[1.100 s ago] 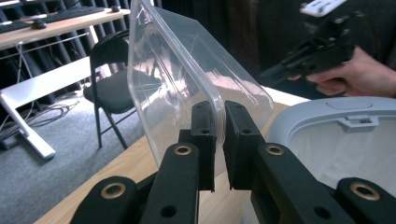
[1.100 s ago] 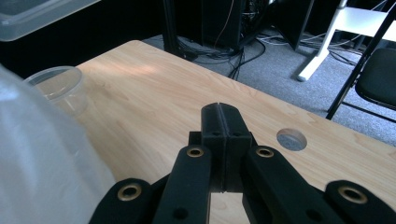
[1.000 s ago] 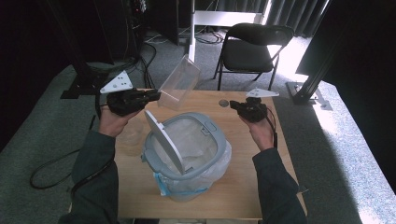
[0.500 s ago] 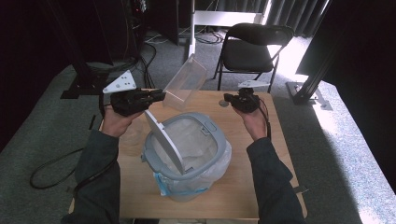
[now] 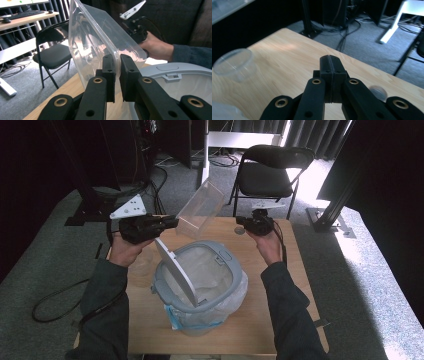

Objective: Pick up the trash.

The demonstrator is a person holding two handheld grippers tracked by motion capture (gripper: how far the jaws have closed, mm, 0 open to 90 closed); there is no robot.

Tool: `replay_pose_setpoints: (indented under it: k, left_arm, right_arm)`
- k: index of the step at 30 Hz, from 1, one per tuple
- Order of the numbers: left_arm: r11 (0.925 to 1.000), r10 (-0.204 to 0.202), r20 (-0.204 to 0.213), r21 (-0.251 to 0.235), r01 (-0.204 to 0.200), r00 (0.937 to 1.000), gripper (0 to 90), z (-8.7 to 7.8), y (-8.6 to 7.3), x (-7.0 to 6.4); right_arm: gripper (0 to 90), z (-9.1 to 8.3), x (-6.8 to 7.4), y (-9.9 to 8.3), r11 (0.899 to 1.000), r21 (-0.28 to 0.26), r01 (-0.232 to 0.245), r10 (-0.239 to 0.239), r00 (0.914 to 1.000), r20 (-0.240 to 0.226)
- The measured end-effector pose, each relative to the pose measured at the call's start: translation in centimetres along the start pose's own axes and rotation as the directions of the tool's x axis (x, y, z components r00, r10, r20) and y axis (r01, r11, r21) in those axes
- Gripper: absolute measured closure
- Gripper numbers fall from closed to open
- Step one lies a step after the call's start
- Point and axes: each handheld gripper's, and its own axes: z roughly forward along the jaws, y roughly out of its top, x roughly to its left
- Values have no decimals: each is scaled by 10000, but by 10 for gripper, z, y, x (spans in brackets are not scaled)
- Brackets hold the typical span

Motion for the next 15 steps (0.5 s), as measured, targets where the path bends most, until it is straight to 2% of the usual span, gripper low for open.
replay_pose_setpoints:
  k: [3,7,12,15]
  left_arm:
    - [10000,53,10,31,-53,10000,837,1,1,-2]
    - [10000,80,81,-48,-80,9999,837,0,3,-2]
    - [9999,53,140,-160,-50,9999,837,-3,5,-3]
    - [9997,65,218,-227,-60,9997,836,-4,5,-6]
  right_arm:
    - [900,7,-2,3,9997,-74,-254,252,9995,-213]
    - [900,14,1,10,9995,-96,-314,310,9988,-388]
    - [900,16,7,19,9994,-260,-235,221,9983,-534]
    - [900,16,8,24,9978,-473,-470,432,9960,-779]
